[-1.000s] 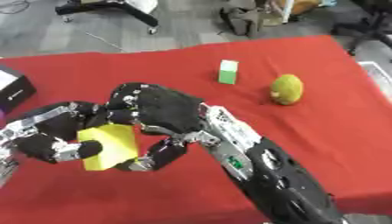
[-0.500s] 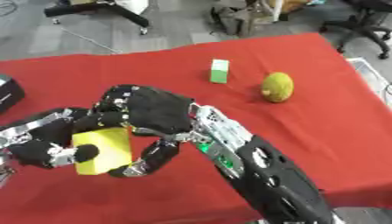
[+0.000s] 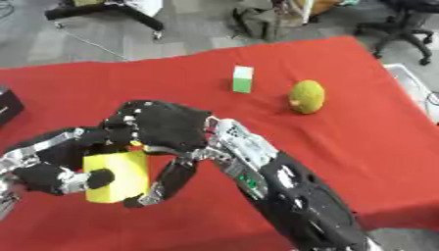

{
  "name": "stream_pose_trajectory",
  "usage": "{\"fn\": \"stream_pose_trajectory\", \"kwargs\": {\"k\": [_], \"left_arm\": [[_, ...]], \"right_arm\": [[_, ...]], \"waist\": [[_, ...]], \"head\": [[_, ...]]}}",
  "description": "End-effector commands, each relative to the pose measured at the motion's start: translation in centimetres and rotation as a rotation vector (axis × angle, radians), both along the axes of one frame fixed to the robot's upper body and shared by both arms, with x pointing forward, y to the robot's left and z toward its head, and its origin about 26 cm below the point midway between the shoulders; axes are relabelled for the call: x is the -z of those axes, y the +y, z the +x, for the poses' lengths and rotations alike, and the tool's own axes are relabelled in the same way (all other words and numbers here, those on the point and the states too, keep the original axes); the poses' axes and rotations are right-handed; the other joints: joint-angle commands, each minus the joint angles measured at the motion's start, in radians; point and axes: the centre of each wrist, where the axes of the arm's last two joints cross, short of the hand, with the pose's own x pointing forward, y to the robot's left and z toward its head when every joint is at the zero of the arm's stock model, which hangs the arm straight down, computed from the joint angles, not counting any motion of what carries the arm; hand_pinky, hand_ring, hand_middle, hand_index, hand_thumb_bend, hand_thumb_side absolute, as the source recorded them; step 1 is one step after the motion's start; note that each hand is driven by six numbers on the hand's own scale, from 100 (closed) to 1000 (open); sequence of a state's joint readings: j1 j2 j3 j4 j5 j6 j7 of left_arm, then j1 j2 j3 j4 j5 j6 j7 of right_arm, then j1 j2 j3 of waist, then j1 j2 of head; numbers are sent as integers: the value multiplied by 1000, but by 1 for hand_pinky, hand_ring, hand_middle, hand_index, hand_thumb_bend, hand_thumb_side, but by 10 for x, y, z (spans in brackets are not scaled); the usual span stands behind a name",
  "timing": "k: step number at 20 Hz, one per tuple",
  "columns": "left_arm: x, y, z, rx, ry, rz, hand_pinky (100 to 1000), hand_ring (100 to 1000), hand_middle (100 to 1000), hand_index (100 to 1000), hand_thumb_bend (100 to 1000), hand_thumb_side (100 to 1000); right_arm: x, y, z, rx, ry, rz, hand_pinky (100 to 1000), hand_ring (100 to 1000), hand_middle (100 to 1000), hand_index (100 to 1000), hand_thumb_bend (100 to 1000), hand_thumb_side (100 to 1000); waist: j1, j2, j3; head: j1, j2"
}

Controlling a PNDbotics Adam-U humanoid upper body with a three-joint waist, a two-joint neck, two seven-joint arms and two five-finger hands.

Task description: Pick up the objects with one hand, pass them to the other hand, and then place them into the box on the other side of the table.

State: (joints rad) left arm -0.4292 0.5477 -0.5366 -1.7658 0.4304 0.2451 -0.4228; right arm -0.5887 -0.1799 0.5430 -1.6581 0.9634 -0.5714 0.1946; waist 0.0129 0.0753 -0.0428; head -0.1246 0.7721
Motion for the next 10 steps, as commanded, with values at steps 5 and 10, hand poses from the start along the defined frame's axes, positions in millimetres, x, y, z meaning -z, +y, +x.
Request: {"fn": "stream_pose_trajectory", "kwargs": {"k": [5, 10], "left_arm": [[-2, 4, -1, -23, -22, 0, 692, 327, 176, 429, 272, 164], [-1, 11, 0, -69, -29, 3, 691, 328, 178, 431, 273, 164]], "right_arm": [[-8, -11, 3, 57, -2, 9, 806, 779, 771, 951, 464, 551], [-8, -21, 1, 124, 31, 3, 812, 786, 787, 953, 487, 590]], "waist": [[0, -16, -1], [-1, -16, -2]], "head": [[-1, -2], [0, -2]]}}
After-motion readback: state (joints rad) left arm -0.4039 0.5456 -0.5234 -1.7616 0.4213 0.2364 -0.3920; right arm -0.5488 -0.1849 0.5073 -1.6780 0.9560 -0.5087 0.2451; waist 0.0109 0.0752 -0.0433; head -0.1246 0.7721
